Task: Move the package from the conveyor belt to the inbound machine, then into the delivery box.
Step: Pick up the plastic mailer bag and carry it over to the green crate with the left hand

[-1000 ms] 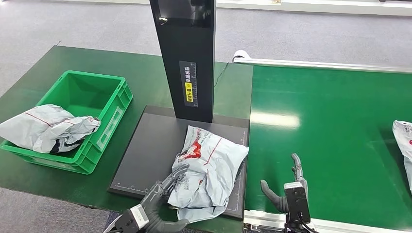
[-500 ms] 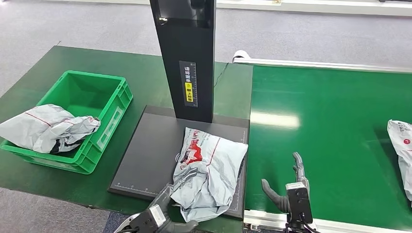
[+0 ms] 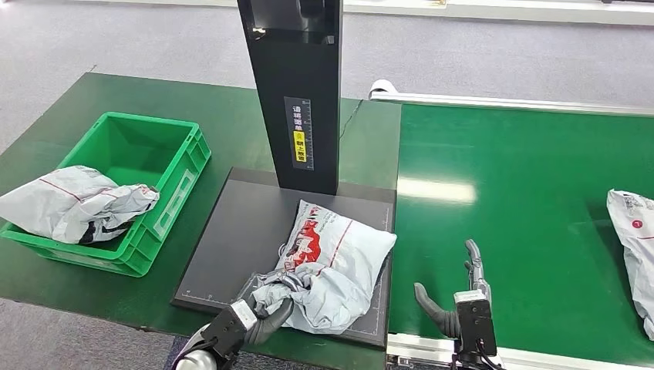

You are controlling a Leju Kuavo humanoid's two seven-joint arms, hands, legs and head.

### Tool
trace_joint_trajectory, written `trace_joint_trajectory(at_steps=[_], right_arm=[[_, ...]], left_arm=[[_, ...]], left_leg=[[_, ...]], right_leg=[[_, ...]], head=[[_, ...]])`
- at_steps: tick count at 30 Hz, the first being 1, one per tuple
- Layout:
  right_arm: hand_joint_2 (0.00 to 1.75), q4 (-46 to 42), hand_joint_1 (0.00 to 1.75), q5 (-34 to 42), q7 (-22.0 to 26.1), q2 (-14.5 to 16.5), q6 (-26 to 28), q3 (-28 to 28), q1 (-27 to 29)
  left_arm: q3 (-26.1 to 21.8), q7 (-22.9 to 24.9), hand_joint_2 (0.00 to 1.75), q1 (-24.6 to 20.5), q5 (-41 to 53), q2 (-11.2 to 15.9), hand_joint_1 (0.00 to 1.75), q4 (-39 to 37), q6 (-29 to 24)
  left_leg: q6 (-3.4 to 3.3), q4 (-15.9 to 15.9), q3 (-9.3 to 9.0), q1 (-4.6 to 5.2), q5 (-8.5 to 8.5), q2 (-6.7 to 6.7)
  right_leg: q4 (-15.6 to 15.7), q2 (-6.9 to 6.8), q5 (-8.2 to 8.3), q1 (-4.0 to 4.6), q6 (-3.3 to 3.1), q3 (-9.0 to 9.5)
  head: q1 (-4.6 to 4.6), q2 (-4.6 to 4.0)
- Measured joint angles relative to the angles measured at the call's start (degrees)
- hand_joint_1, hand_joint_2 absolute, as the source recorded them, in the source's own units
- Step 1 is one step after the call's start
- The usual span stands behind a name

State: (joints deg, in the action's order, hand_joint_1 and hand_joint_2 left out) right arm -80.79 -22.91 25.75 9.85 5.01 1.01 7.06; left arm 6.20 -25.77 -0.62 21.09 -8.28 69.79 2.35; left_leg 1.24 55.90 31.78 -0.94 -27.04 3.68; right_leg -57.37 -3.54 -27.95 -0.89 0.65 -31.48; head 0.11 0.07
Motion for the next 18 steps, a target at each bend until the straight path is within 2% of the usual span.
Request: trace_joint_trajectory(at_steps=[10,18], right_arm=[[1.75,0.0,0.00,0.4,0.1,0.1,-0.3,0.0,0.0],[1.75,0.0,0.00,0.7,0.5,0.2,-0.5,-0.1,0.3]], left_arm=[[-1.3,-0.3,1.75,0.2,-1.1,0.1,1.75,4.2,0.0],[-2.6,-1.1,1.75,-0.1,-1.7,1.7,1.75,12.7,0.4]], left_leg=[[0.00,0.0,0.01,0.00,0.00,0.00],[0.00,0.0,0.03,0.00,0.00,0.00]], right_leg=[[0.0,0.00,0.00,0.00,0.00,-0.01],[0.0,0.00,0.00,0.01,0.00,-0.04]], head=[[0.00,0.00],[0.00,0.00]])
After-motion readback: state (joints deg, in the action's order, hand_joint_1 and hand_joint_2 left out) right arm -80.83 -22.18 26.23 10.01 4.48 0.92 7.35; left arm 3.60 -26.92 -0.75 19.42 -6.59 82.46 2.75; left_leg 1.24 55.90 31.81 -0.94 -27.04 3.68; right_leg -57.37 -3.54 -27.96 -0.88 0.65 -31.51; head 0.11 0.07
